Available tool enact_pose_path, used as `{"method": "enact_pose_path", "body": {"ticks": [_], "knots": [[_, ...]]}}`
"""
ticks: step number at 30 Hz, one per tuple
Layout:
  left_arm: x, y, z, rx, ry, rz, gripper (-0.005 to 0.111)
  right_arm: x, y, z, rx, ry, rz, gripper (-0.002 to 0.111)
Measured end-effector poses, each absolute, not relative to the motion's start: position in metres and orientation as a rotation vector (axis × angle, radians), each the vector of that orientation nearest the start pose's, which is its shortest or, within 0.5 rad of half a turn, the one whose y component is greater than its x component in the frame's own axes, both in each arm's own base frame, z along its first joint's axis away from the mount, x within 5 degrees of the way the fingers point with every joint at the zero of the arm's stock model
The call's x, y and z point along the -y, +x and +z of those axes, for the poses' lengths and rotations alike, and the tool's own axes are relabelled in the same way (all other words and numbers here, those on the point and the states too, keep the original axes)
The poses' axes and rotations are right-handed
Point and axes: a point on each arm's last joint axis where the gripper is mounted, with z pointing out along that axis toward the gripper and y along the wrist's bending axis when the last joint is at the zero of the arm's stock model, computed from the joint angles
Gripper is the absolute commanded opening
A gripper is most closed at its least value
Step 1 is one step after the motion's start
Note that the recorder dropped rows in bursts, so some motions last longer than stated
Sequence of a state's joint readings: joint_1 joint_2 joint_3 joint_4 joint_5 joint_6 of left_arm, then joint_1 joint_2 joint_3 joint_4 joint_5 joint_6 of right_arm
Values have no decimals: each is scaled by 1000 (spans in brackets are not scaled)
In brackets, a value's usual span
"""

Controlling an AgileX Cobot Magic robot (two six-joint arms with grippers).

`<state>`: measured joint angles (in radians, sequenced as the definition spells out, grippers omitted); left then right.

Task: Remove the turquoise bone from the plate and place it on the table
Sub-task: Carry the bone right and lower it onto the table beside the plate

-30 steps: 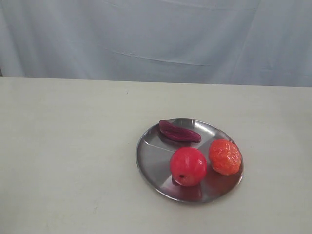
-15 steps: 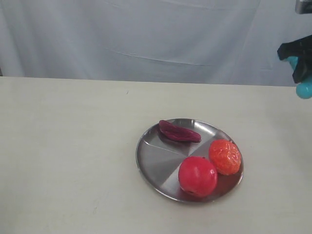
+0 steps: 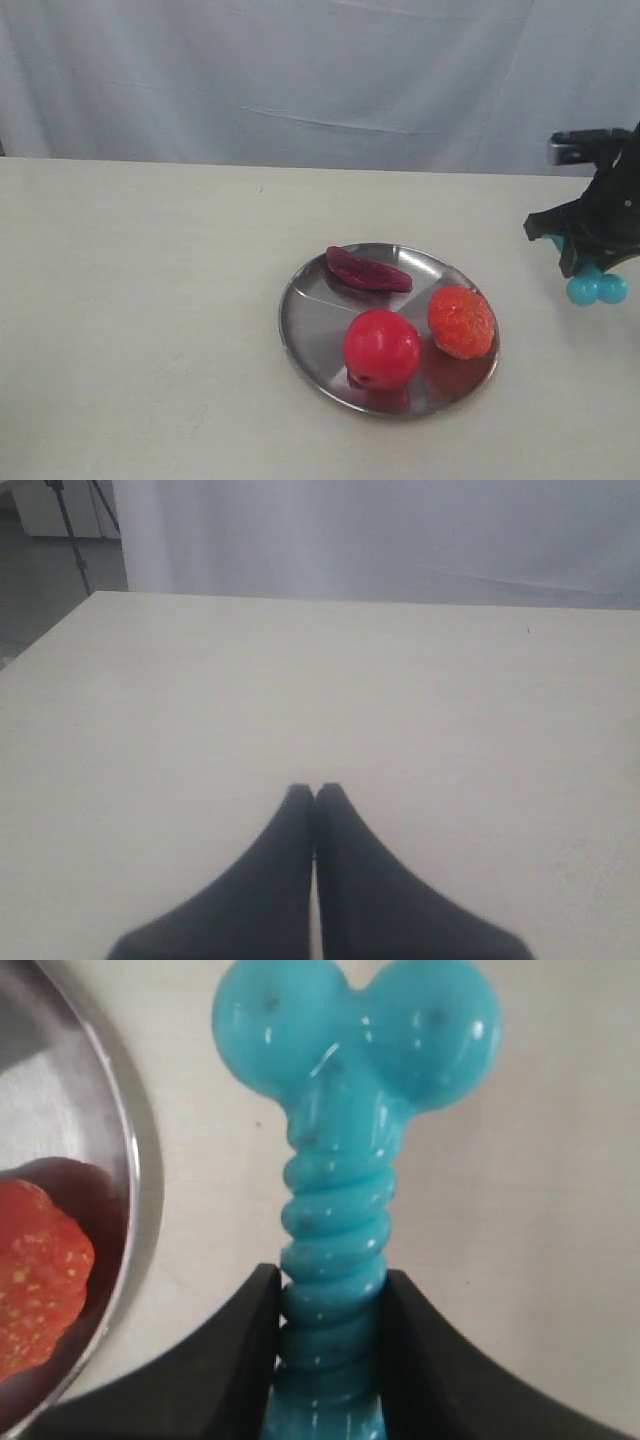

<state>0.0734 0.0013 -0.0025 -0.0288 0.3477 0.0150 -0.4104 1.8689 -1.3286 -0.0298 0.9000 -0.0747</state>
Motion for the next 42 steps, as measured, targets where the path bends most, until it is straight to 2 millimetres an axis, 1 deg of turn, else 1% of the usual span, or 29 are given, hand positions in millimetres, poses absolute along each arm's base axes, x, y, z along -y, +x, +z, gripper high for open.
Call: {"method": "enact_pose_path", "body": {"ticks": [2, 5, 9, 12, 21, 30, 42], "knots": [[-3, 53, 183, -1829, -71, 34, 0, 151, 345, 190, -2923, 490, -73, 0], [-3, 53, 183, -1829, -71, 34, 0, 150, 347, 175, -2952, 515, -31, 0], [-3, 53, 183, -1829, -71, 34, 0, 150, 350, 161, -2980, 525, -16, 0], [-3, 53, 183, -1829, -71, 34, 0, 151, 351, 155, -2992, 529, -8, 0], [-3, 53, 183, -1829, -71, 34, 0, 150, 352, 151, -2987, 546, 14, 0], [-3, 53, 183, -1829, -71, 34, 0, 147, 350, 133, -3068, 572, 71, 0], [-3, 53, 183, -1829, -71, 34, 0, 146, 348, 133, -3085, 575, 84, 0]]}}
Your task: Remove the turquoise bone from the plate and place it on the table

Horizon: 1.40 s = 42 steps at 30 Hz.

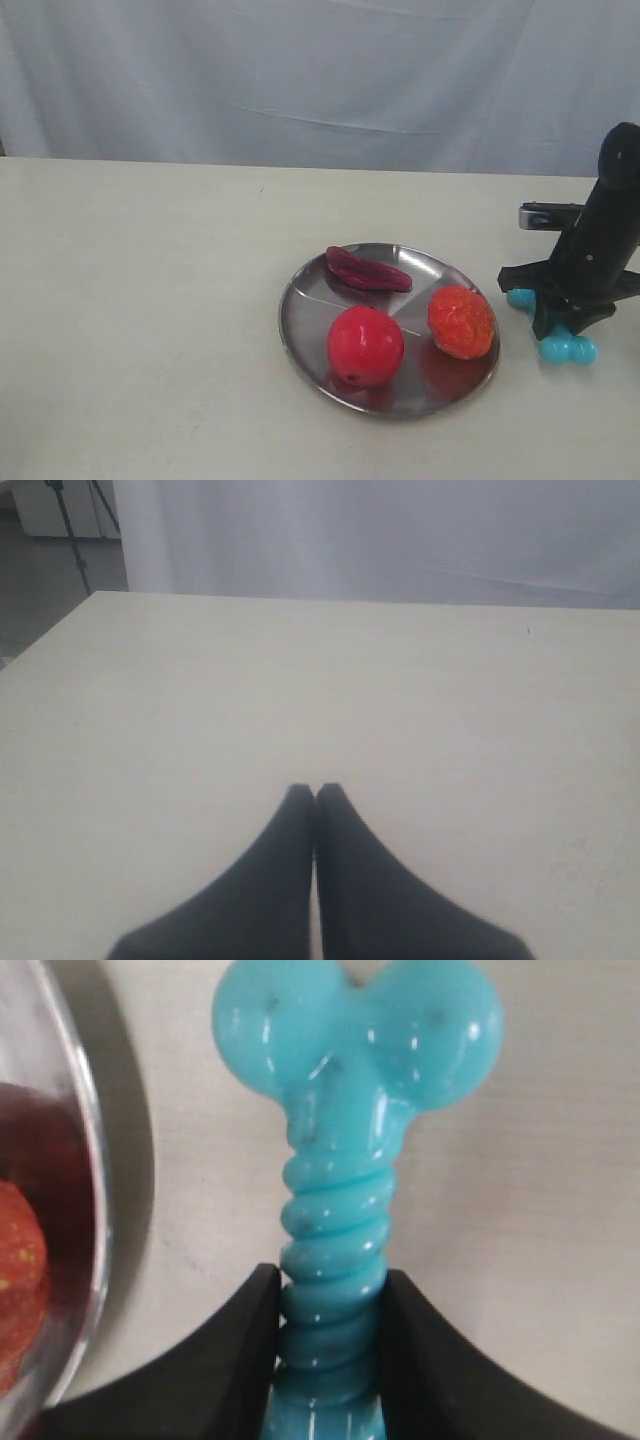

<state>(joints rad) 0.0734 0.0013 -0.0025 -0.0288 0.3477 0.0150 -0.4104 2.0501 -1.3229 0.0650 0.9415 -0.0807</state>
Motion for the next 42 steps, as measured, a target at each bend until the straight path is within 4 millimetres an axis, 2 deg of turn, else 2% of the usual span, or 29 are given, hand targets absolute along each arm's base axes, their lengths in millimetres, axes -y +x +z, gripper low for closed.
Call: {"method": "enact_pose_path", "body": {"ticks": [4, 6, 10, 12, 21, 22, 23, 24, 25, 26, 27, 28, 29, 30, 31, 32, 34, 35, 38, 42], "knots": [[-3, 53, 183, -1829, -71, 34, 0, 146, 348, 133, -3087, 565, 84, 2], [-3, 53, 183, -1829, -71, 34, 0, 146, 348, 133, -3089, 560, 85, 13], [-3, 53, 183, -1829, -71, 34, 0, 146, 348, 133, -3091, 545, 87, 45], [-3, 53, 183, -1829, -71, 34, 0, 146, 348, 133, -3090, 545, 92, 53], [-3, 53, 183, -1829, -71, 34, 0, 145, 349, 135, -3087, 554, 106, 52], [-3, 53, 183, -1829, -71, 34, 0, 145, 349, 140, -3083, 551, 105, 49], [-3, 53, 183, -1829, -71, 34, 0, 146, 350, 146, -3071, 548, 100, 38], [-3, 53, 183, -1829, -71, 34, 0, 146, 351, 163, -3031, 538, 84, 30], [-3, 53, 183, -1829, -71, 34, 0, 146, 351, 175, -2999, 530, 71, 14], [-3, 53, 183, -1829, -71, 34, 0, 144, 347, 205, -2919, 509, 39, 5], [-3, 53, 183, -1829, -71, 34, 0, 143, 345, 221, -2869, 494, 19, 0], [-3, 53, 183, -1829, -71, 34, 0, 141, 339, 252, -2765, 465, -22, 0], [-3, 53, 183, -1829, -71, 34, 0, 139, 334, 271, -2700, 447, -46, 0], [-3, 53, 183, -1829, -71, 34, 0, 135, 324, 304, -2573, 414, -93, 0], [-3, 53, 183, -1829, -71, 34, 0, 130, 312, 328, -2466, 387, -131, 0], [-3, 53, 183, -1829, -71, 34, 0, 123, 296, 355, -2345, 360, -172, 0], [-3, 53, 183, -1829, -71, 34, 0, 109, 262, 393, -2120, 309, -246, 0], [-3, 53, 183, -1829, -71, 34, 0, 102, 244, 407, -2024, 293, -273, 0], [-3, 53, 183, -1829, -71, 34, 0, 79, 192, 425, -1827, 266, -315, 0], [-3, 53, 183, -1829, -71, 34, 0, 58, 143, 419, -1695, 253, -335, 0]]}}
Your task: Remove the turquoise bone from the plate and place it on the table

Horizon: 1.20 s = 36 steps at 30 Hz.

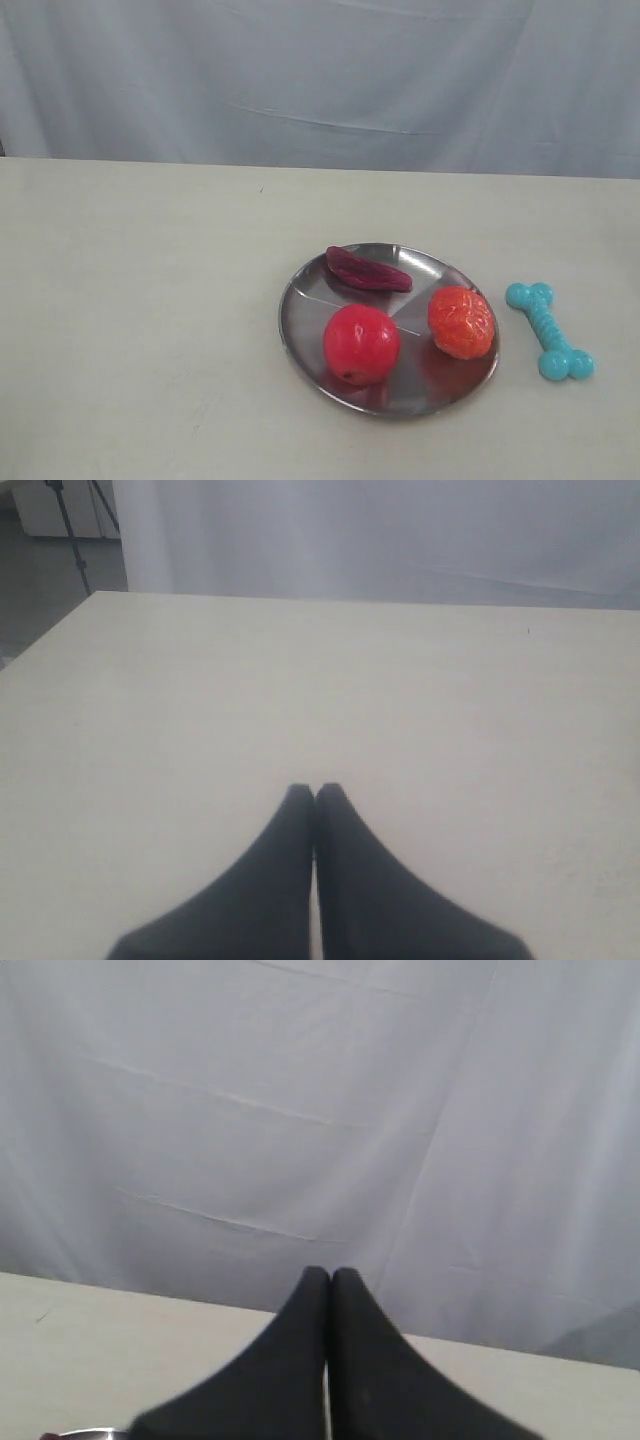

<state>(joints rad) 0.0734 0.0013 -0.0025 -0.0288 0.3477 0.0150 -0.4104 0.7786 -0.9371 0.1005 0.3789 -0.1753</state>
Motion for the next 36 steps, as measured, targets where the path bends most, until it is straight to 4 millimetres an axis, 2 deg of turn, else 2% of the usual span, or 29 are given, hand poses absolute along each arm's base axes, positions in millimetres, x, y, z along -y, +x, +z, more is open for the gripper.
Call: {"method": "enact_pose_path", "body": {"ticks": [2, 4, 8, 11, 13, 18, 31, 36], "knots": [[-3, 53, 183, -1829, -71, 34, 0, 46, 115, 412, -1624, 255, -332, 0], [-3, 53, 183, -1829, -71, 34, 0, 38, 97, 405, -1575, 260, -323, 0], [-3, 53, 183, -1829, -71, 34, 0, 28, 74, 388, -1526, 261, -319, 0], [-3, 53, 183, -1829, -71, 34, 0, 20, 56, 365, -1500, 259, -315, 0], [-3, 53, 183, -1829, -71, 34, 0, 17, 49, 356, -1489, 257, -316, 0], [-3, 53, 183, -1829, -71, 34, 0, 12, 37, 356, -1437, 247, -323, 0], [-3, 53, 183, -1829, -71, 34, 0, 10, 33, 356, -1420, 247, -321, 0], [-3, 53, 183, -1829, -71, 34, 0, 2, 15, 358, -1338, 230, -331, 0]]}}
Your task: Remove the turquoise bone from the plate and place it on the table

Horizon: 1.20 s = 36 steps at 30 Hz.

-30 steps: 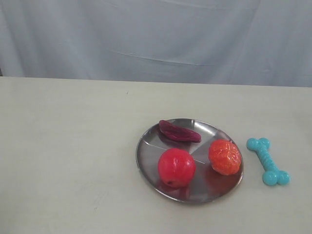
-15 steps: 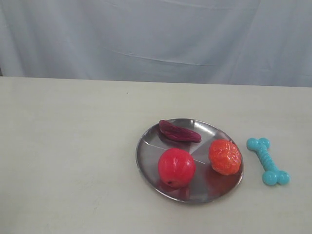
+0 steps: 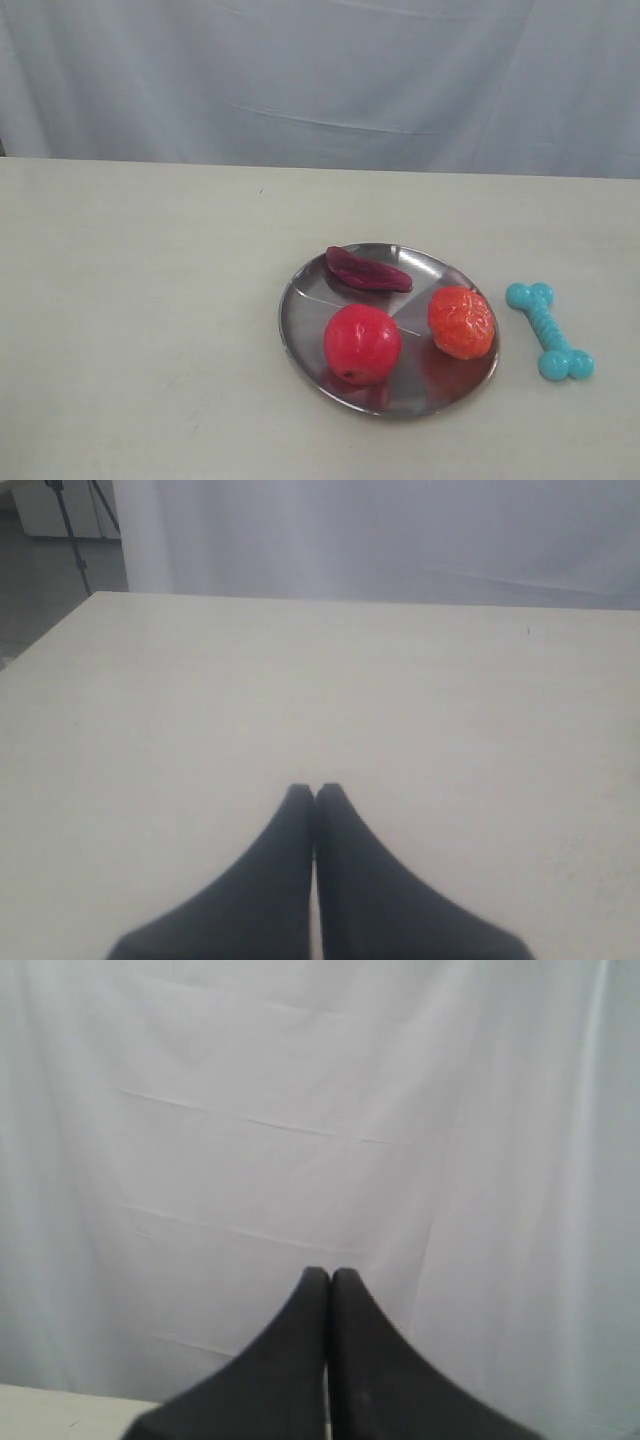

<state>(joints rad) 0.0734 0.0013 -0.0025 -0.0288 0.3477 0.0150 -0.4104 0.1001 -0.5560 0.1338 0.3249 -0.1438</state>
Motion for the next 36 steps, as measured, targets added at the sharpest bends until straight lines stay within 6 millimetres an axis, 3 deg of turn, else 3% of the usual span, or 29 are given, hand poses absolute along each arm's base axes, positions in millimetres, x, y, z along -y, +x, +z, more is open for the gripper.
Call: {"method": "enact_pose_path", "body": {"ticks": [6, 23, 26, 31, 36], "knots": [[-3, 53, 183, -1829, -71, 34, 0, -6, -5, 358, -1246, 211, -342, 0], [-3, 53, 183, -1829, -71, 34, 0, -5, -4, 355, -1257, 203, -365, 0], [-3, 53, 183, -1829, -71, 34, 0, -2, 5, 340, -1306, 218, -349, 0], [-3, 53, 183, -1829, -71, 34, 0, 9, 30, 289, -1453, 273, -299, 0], [-3, 53, 183, -1829, -71, 34, 0, 17, 45, 247, -1482, 339, -259, 0]]}}
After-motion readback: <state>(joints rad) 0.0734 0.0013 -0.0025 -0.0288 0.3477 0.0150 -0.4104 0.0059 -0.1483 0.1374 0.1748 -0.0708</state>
